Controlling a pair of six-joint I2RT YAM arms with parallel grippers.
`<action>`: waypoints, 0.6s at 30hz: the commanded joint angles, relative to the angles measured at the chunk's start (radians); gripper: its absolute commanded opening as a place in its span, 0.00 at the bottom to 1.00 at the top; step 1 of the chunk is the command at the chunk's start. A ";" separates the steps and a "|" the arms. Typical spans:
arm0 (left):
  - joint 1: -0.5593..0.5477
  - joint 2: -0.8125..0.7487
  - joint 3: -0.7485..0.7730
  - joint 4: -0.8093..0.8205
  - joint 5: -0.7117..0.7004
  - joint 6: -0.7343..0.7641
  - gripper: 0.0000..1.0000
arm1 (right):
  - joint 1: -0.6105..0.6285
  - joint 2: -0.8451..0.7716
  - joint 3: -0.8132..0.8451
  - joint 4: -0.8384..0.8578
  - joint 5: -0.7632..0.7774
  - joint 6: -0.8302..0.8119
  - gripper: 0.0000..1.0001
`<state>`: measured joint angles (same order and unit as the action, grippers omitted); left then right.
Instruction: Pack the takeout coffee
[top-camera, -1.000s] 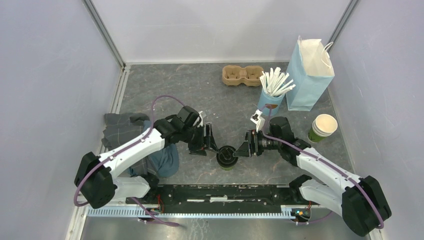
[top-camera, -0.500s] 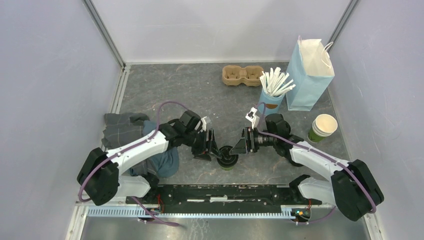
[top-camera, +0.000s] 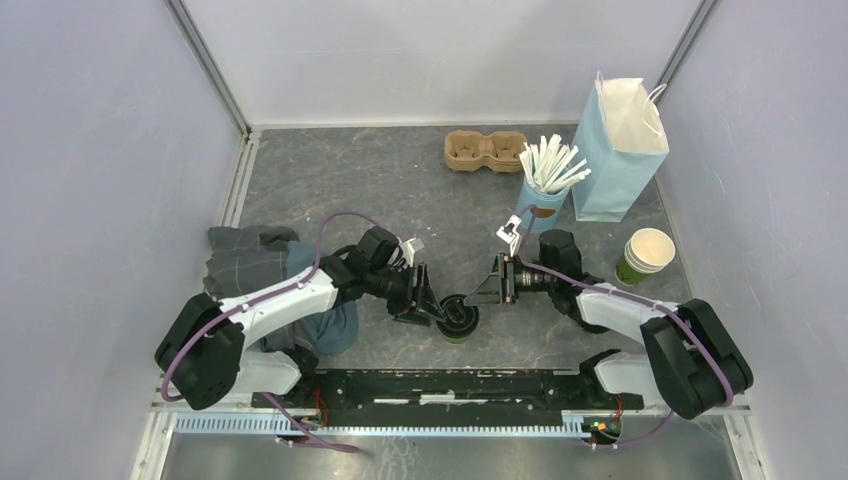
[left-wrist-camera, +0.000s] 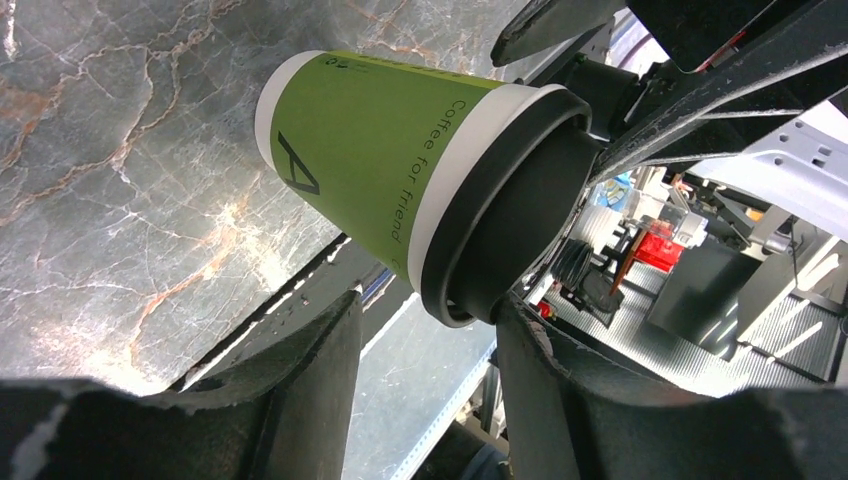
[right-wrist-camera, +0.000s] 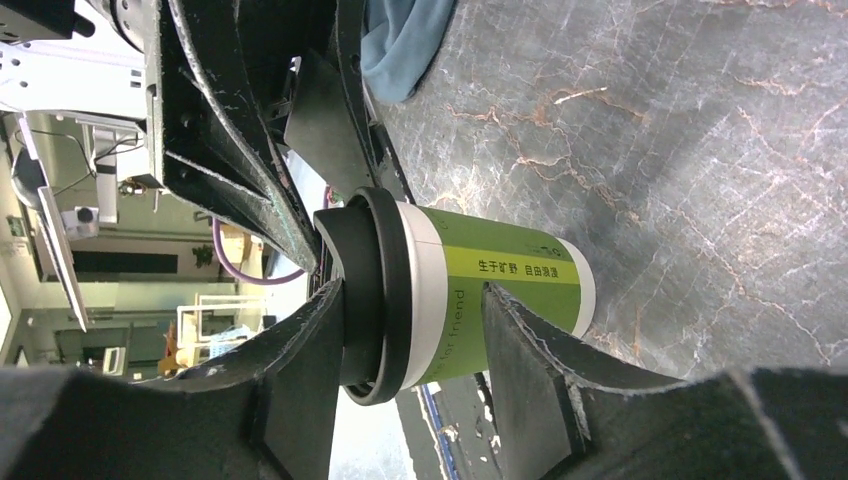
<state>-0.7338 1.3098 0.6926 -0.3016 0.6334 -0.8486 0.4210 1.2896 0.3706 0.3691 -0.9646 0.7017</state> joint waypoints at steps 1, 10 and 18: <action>-0.007 0.042 -0.104 -0.142 -0.188 0.026 0.56 | 0.006 0.038 -0.065 -0.226 0.214 -0.210 0.54; -0.008 0.090 -0.151 -0.173 -0.275 0.042 0.55 | 0.120 0.174 -0.149 -0.277 0.487 -0.205 0.45; -0.009 0.005 -0.134 -0.153 -0.239 0.057 0.58 | 0.141 0.113 -0.093 -0.355 0.456 -0.211 0.49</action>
<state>-0.7326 1.2964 0.6281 -0.2157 0.6540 -0.8711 0.5323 1.3491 0.3714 0.4988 -0.8051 0.7086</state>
